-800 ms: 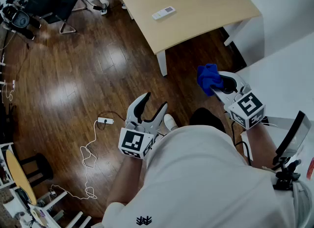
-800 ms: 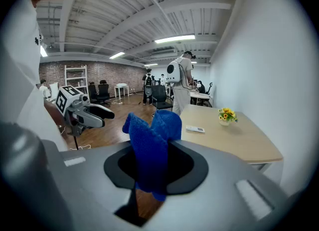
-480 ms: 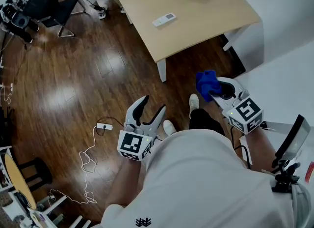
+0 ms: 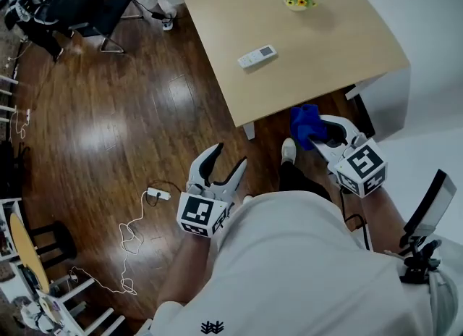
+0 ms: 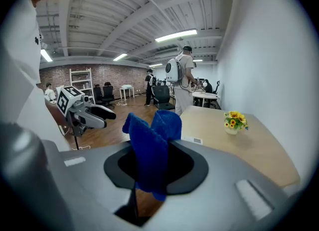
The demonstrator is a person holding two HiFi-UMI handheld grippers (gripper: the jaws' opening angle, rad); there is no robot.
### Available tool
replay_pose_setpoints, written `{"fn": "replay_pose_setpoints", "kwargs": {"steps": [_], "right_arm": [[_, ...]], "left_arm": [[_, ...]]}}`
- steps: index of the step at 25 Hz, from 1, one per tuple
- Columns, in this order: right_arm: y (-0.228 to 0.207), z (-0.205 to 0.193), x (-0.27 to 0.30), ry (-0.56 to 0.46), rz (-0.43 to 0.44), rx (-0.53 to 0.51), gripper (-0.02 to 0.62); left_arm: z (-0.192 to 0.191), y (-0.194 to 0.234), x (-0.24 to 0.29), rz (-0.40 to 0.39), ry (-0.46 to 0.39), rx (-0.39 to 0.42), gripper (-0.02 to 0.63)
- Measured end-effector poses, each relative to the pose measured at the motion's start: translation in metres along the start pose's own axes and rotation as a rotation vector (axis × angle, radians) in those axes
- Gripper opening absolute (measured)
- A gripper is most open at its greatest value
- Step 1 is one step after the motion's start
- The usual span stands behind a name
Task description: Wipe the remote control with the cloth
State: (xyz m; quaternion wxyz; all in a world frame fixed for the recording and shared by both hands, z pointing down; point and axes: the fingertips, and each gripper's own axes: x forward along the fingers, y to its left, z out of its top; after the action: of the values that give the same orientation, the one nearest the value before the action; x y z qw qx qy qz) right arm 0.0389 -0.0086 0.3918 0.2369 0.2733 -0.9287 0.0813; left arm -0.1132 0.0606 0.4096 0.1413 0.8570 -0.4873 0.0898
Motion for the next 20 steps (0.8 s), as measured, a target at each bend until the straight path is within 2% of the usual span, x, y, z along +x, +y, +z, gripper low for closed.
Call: {"fn": "replay_pose_setpoints", "kwargs": {"steps": [4, 12, 17, 20], "right_arm": [[-0.05, 0.017, 0.021, -0.011, 0.053, -0.007, 0.089], [-0.13, -0.01, 0.059, 0.011, 0.126, -0.005, 0.089], [-0.15, -0.012, 0.079, 0.041, 0.11, 0.019, 0.089], [-0.158, -0.004, 0.092, 0.038, 0.075, 0.043, 0.089]], "left_arm": [[0.022, 0.02, 0.048, 0.047, 0.025, 0.01, 0.273], [0.02, 0.058, 0.135, 0.107, 0.101, 0.04, 0.273], [0.015, 0.081, 0.169, 0.054, 0.164, 0.083, 0.279], [0.004, 0.105, 0.191, 0.009, 0.211, 0.14, 0.291]]}}
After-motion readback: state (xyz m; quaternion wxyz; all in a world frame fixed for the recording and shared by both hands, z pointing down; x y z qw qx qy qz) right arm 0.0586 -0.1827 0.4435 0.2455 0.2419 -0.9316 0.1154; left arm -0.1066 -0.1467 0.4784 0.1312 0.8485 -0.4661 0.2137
